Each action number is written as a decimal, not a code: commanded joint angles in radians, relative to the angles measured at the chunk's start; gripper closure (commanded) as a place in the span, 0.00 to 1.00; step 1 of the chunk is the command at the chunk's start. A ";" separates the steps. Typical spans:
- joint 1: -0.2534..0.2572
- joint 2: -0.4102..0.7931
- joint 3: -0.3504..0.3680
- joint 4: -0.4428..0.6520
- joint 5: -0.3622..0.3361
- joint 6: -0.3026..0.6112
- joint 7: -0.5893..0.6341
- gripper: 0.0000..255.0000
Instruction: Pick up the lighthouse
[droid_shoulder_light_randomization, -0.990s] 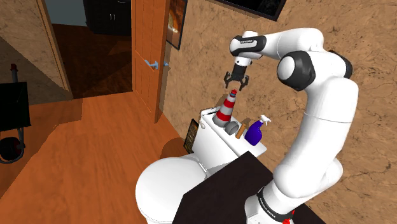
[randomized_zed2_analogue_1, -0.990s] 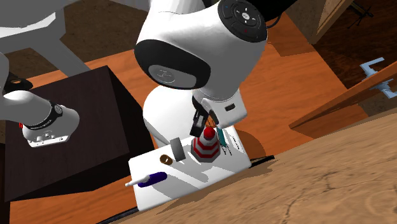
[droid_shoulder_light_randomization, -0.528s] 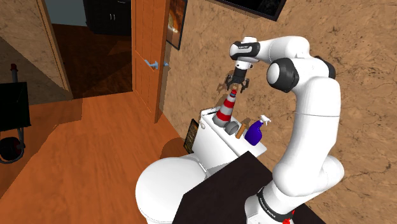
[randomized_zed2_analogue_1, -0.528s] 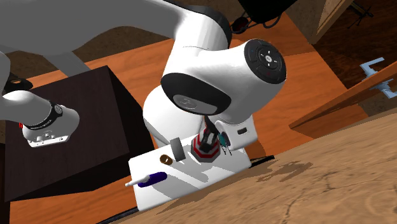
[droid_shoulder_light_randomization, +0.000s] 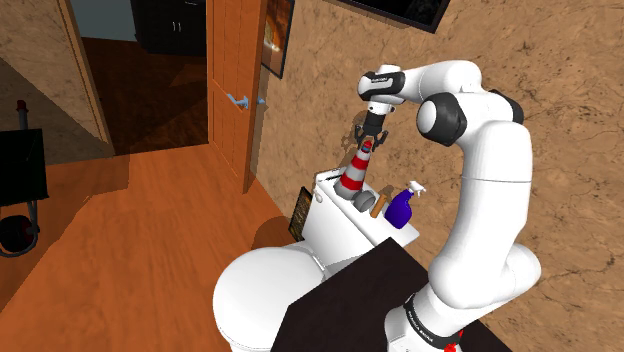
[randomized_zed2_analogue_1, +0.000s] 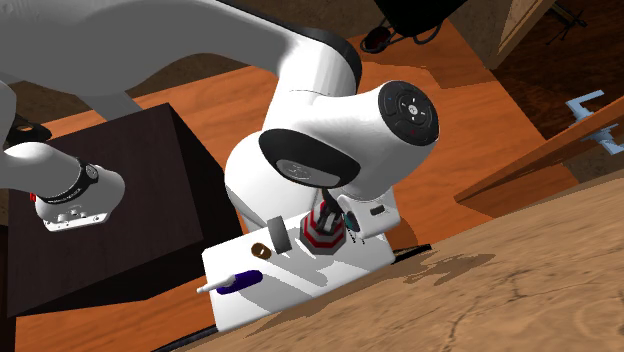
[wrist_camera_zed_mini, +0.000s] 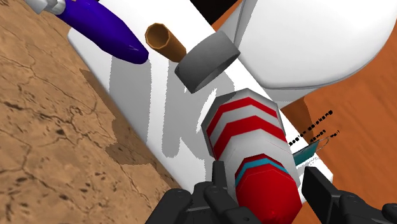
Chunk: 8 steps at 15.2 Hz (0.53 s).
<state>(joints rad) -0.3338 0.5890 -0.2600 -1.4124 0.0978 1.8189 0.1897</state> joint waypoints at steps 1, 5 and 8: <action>0.000 0.001 0.000 -0.001 0.000 0.001 0.000 1.00; 0.000 0.003 0.001 0.001 0.001 0.001 0.000 1.00; 0.000 -0.004 -0.001 0.003 -0.001 -0.008 -0.001 1.00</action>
<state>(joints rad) -0.3340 0.5878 -0.2601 -1.4112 0.0976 1.8157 0.1892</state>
